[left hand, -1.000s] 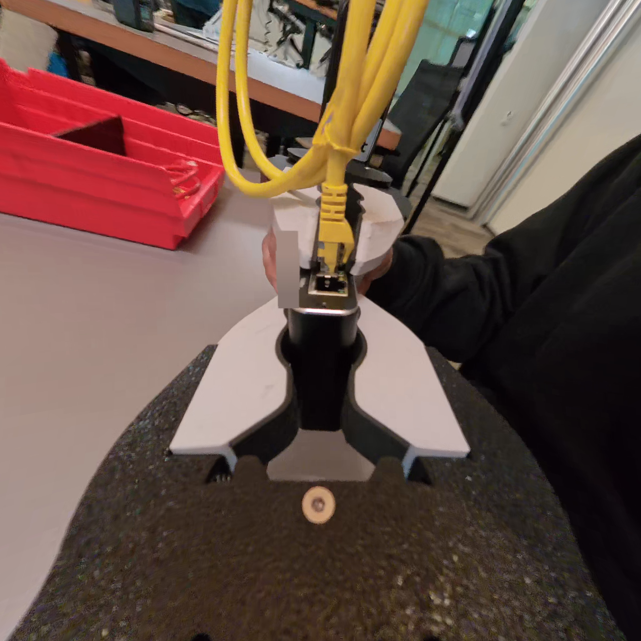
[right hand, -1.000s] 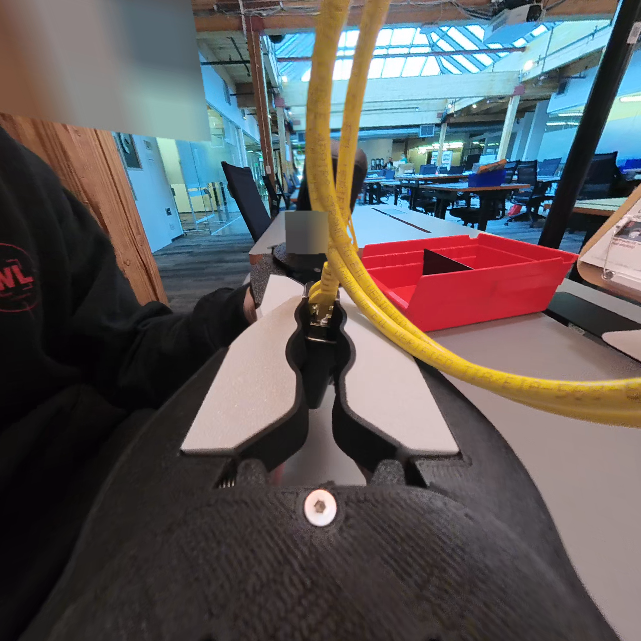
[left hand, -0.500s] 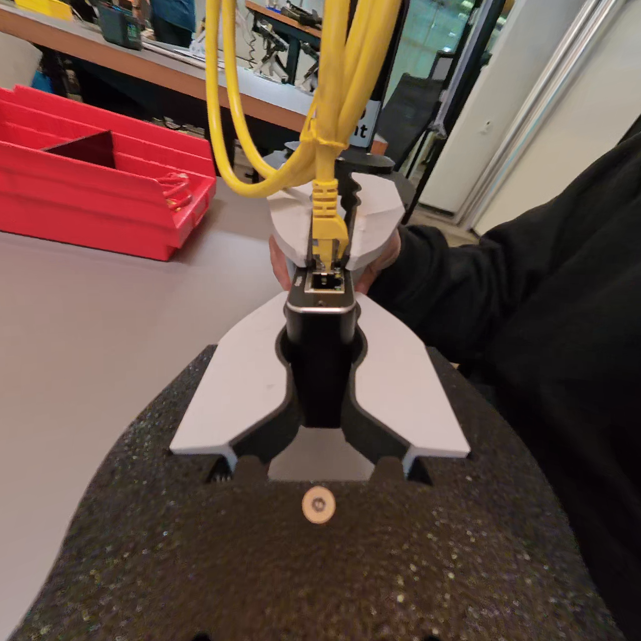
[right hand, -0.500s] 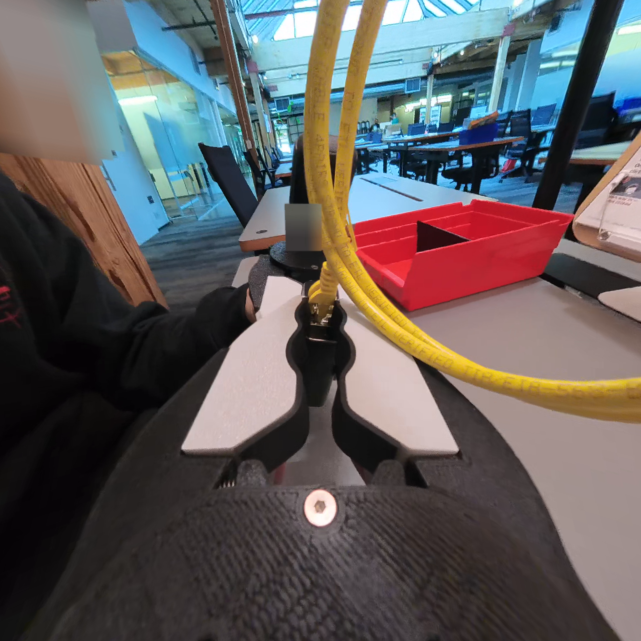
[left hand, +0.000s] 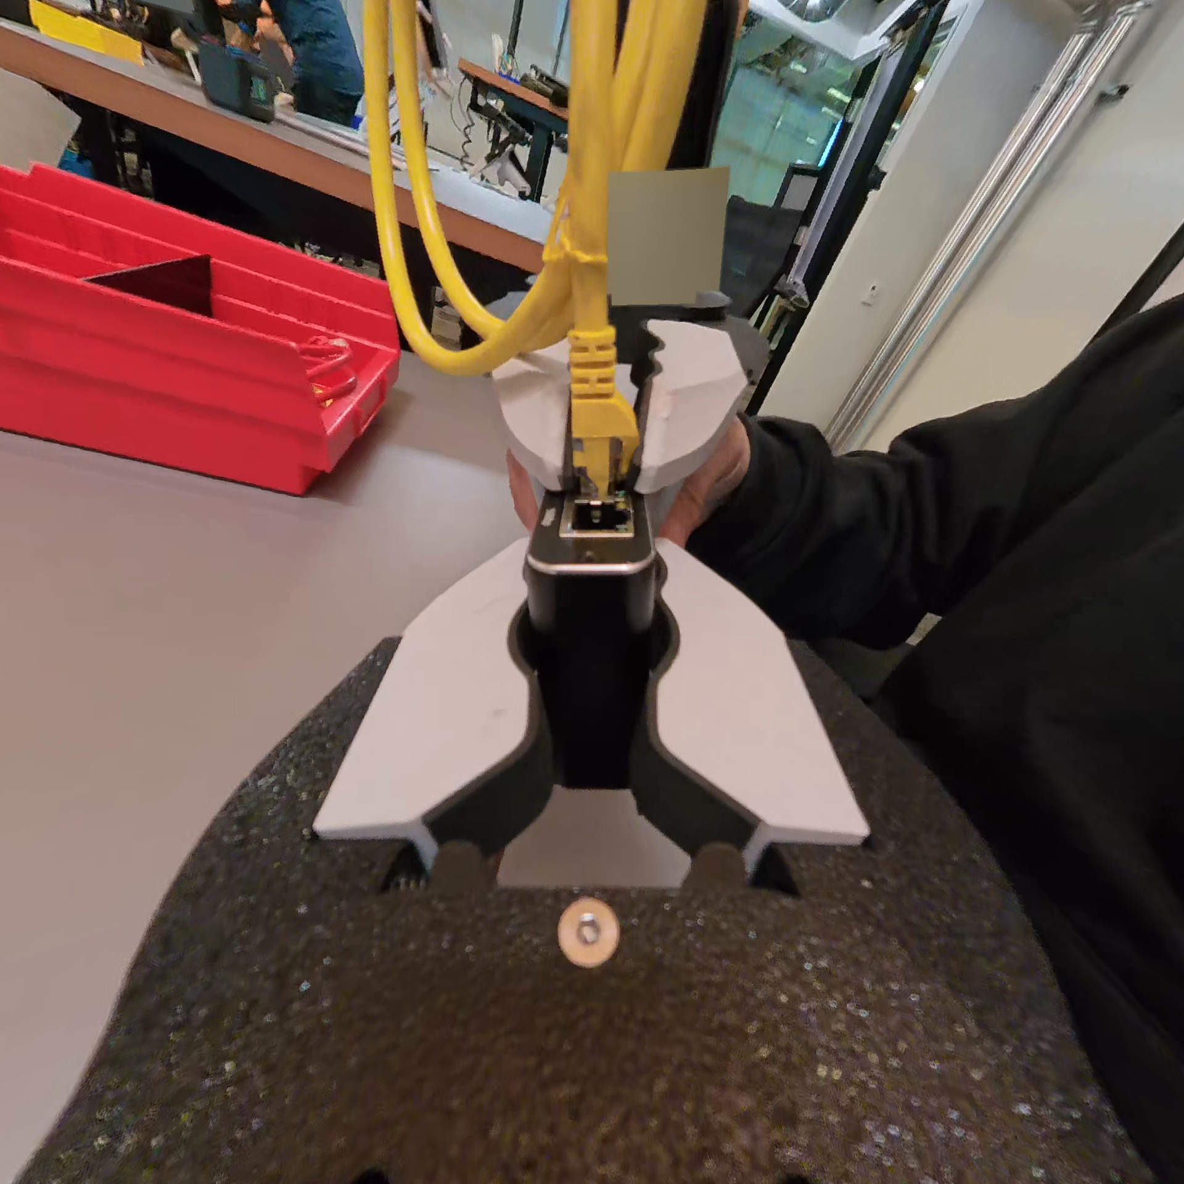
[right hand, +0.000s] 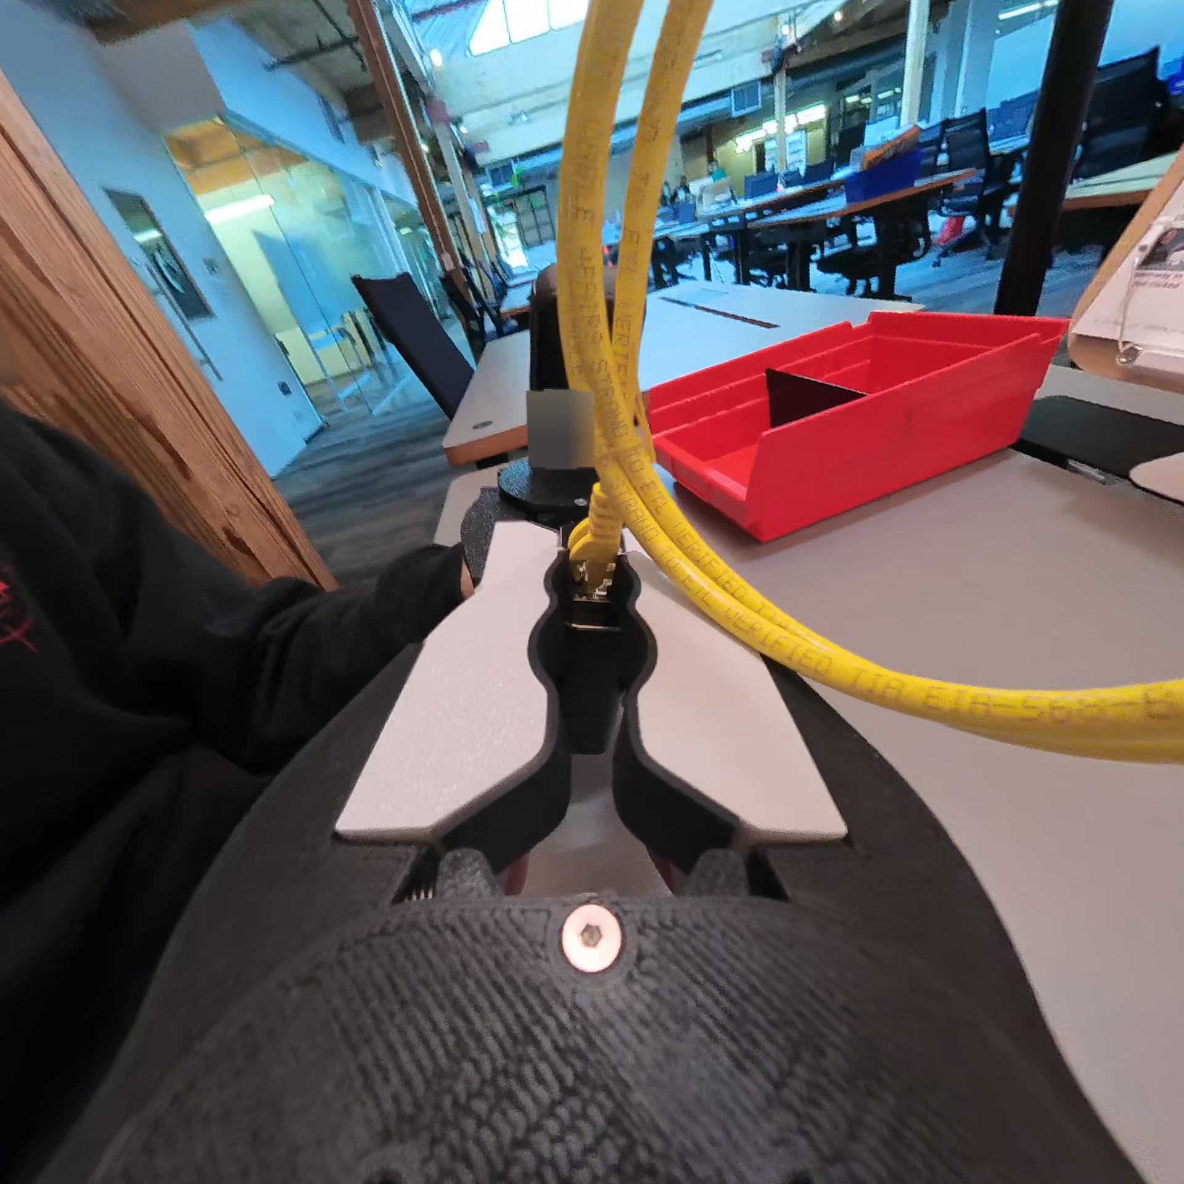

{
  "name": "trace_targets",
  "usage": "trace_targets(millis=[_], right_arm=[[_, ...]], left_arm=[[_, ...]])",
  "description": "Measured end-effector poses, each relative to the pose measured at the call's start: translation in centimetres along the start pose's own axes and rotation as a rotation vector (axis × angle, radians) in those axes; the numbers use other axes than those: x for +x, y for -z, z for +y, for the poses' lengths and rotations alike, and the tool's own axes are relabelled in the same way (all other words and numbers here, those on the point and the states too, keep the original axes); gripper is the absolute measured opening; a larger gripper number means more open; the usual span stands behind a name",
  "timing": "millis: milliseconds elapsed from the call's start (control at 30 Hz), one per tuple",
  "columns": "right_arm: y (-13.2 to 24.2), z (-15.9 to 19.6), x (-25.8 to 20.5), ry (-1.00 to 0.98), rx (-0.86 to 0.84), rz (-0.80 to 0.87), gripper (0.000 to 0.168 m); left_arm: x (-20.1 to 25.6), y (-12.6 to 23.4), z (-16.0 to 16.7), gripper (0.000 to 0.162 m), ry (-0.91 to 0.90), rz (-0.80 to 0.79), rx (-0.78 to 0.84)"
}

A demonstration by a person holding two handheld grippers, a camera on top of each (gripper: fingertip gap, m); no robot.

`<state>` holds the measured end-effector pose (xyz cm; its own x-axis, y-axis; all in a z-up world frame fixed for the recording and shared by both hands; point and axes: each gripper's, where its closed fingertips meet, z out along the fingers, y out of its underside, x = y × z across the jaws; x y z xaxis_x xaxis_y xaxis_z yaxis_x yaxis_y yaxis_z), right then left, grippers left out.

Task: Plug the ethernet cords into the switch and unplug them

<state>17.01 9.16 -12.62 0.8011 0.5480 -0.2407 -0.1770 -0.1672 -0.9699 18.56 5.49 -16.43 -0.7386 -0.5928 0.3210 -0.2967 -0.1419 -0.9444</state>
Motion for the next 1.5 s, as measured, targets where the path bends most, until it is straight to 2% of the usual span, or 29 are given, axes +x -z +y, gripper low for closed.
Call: trace_targets(millis=[200, 333, 500, 633, 867, 967, 1100, 1267, 1367, 1500], right_arm=[[-0.2, 0.8, 0.6, 0.085, -0.091, 0.051, 0.013], [-0.2, 0.6, 0.5, 0.169, -0.162, 0.07, 0.014], [-0.1, 0.8, 0.6, 0.167, -0.19, 0.059, 0.014], [-0.2, 0.5, 0.4, 0.125, -0.15, 0.032, 0.013], [-0.2, 0.6, 1.0, 0.047, -0.104, 0.02, 0.013], [-0.2, 0.7, 1.0, 0.092, -0.138, 0.033, 0.013], [-0.1, 1.1, 1.1, 0.143, -0.198, 0.051, 0.013], [0.2, 0.9, 1.1, 0.104, -0.182, 0.036, 0.013], [0.1, 1.1, 1.0, 0.117, -0.194, 0.042, 0.014], [0.2, 1.1, 1.1, 0.114, -0.195, 0.042, 0.013]], left_arm=[[-1.0, 0.2, 0.7, 0.028, -0.021, -0.072, -0.041], [0.3, -0.2, 0.3, 0.028, 0.141, 0.094, 0.047], [-0.4, -0.1, 0.6, 0.028, 0.066, 0.009, 0.011], [0.0, -0.2, 0.3, 0.028, 0.09, 0.049, 0.038], [-1.0, -0.1, 0.6, 0.028, 0.034, -0.052, 0.0], [-0.8, -0.2, 0.6, 0.028, 0.079, -0.014, 0.025], [-1.4, -0.1, 1.0, 0.028, 0.001, -0.097, -0.026], [-0.8, -0.4, 0.6, 0.028, 0.075, -0.018, 0.024], [-1.3, -0.2, 1.0, 0.028, 0.009, -0.083, -0.019], [-1.4, -0.3, 1.1, 0.029, 0.003, -0.093, -0.026]])
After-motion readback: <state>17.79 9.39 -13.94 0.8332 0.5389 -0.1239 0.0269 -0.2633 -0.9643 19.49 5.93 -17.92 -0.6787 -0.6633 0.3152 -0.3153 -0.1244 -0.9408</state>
